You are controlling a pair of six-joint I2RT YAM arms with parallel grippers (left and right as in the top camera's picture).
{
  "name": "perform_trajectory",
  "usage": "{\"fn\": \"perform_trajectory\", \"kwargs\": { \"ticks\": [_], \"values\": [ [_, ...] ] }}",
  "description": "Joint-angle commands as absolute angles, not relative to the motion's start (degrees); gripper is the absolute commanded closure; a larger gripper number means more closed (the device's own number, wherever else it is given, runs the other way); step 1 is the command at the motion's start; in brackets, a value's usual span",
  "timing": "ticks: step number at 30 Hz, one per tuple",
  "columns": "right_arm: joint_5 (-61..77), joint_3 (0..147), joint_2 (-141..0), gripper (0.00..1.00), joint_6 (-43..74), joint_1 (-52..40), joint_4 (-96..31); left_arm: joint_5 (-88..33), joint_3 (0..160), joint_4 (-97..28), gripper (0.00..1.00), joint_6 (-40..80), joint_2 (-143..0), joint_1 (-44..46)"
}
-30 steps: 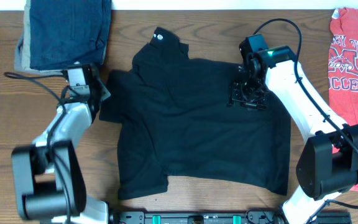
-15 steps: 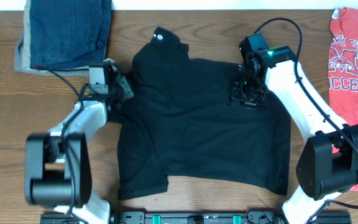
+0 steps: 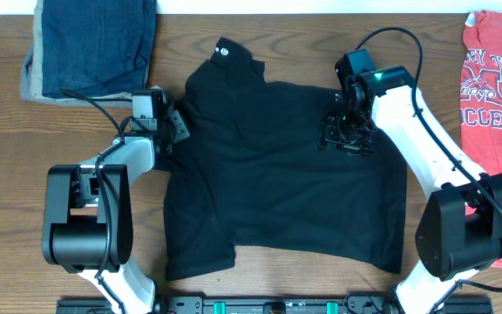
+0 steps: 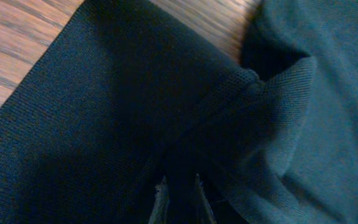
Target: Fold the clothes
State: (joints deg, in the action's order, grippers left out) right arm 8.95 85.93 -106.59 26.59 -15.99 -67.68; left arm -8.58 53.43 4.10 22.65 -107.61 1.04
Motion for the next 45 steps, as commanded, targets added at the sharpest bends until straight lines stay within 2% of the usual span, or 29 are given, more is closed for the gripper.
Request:
{"fn": "perform_trajectory", "kwargs": {
  "ticks": [1,5,7,14,15,18,19,22,24,26,32,38,45],
  "values": [
    [8.34,84.55,-106.96,0.36,27.38,-16.58,-67.48,1.69,51.96,-0.01,0.81,22.46,-112.03,-0.38],
    [8.34,83.83,-106.96,0.36,27.38,-16.58,-67.24,5.56,51.99,-3.09,0.82,25.39,-111.92,-2.11],
    [8.29,83.81,-106.96,0.36,27.38,-16.58,-67.24,5.63,51.99,-4.45,0.87,26.79,-111.79,-3.18],
    [7.46,83.81,-106.96,0.35,27.42,-16.58,-66.98,5.63,51.99,-6.85,0.86,27.38,-108.51,-4.08],
    [7.49,83.81,-106.96,0.35,27.42,-16.58,-67.02,5.63,51.99,-7.16,0.83,27.77,-107.46,-4.05],
    [7.49,83.81,-106.96,0.34,27.40,-16.58,-67.07,5.34,51.99,-8.32,0.63,27.75,-103.00,-4.05],
    [7.49,83.81,-106.96,0.34,27.40,-16.58,-67.05,5.10,51.99,-8.86,0.52,27.75,-101.21,-4.05],
    [7.51,83.81,-106.94,0.34,27.42,-16.58,-67.09,4.97,51.99,-11.55,0.33,27.75,-94.32,-4.05],
    [7.49,83.83,-106.67,0.33,27.59,-16.51,-67.22,4.97,51.99,-14.04,0.13,27.73,-89.06,-4.05],
    [7.27,83.85,-105.89,0.32,28.67,-16.51,-67.72,4.97,51.99,-16.40,0.01,27.73,-84.12,-4.05],
    [4.38,83.85,-100.22,0.28,30.65,-16.58,-70.50,4.97,51.99,-26.41,0.02,27.75,-70.19,-4.05],
    [2.81,83.83,-92.97,0.20,31.64,-16.60,-75.42,4.97,51.99,-42.19,0.02,28.84,-60.16,-4.08],
    [2.24,82.32,-89.95,0.21,33.08,-17.34,-82.85,2.09,51.99,-60.01,0.02,33.30,-52.31,-4.08]
  ]
}}
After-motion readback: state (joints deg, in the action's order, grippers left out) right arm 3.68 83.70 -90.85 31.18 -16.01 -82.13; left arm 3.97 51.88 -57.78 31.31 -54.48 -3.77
